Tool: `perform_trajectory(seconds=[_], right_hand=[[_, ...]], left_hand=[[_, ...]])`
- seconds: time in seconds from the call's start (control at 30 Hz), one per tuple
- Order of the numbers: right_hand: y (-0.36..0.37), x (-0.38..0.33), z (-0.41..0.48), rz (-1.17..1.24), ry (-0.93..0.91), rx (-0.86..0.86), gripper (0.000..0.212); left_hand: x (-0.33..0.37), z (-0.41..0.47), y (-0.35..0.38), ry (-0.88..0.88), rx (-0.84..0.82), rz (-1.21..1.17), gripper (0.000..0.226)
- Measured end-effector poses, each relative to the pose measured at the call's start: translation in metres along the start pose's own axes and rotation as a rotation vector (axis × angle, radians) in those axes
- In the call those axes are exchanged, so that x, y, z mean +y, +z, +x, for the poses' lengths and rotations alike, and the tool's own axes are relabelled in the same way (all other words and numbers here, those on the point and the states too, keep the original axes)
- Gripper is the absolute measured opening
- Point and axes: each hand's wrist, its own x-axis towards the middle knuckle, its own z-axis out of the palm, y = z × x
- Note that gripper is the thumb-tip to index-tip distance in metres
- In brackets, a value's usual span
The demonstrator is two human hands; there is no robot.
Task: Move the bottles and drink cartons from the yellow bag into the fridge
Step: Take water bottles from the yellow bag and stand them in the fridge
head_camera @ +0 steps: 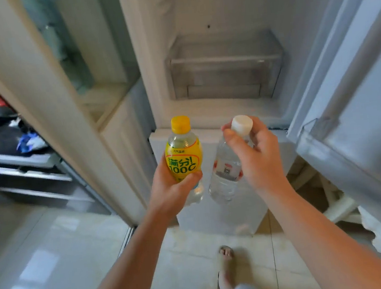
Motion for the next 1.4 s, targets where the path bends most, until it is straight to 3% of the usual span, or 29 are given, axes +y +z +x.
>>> perform_trajectory(seconds=[0.33,0.77,1.23,1.4], right_hand=[[0.016,-0.011,0.188,0.203,-0.198,0.106,0.006],[0.039,-0.035,0.352,0.176,-0.389,0.189,0.008],[0.041,0.004,0.452,0.033,-0.186,0.135,0.013],[0.042,0.009,0.452,-0.008,-0.227,0.117,0.017]], left_hand=[[0.062,0.192,0.044,0.237,0.004,-0.057,0.049],[0.126,0.355,0.076,0.398,-0.019,-0.053,0.065],[0.096,0.447,0.094,0.291,-0.078,-0.031,0.060],[0.082,0.447,0.093,0.245,-0.095,-0.036,0.056]])
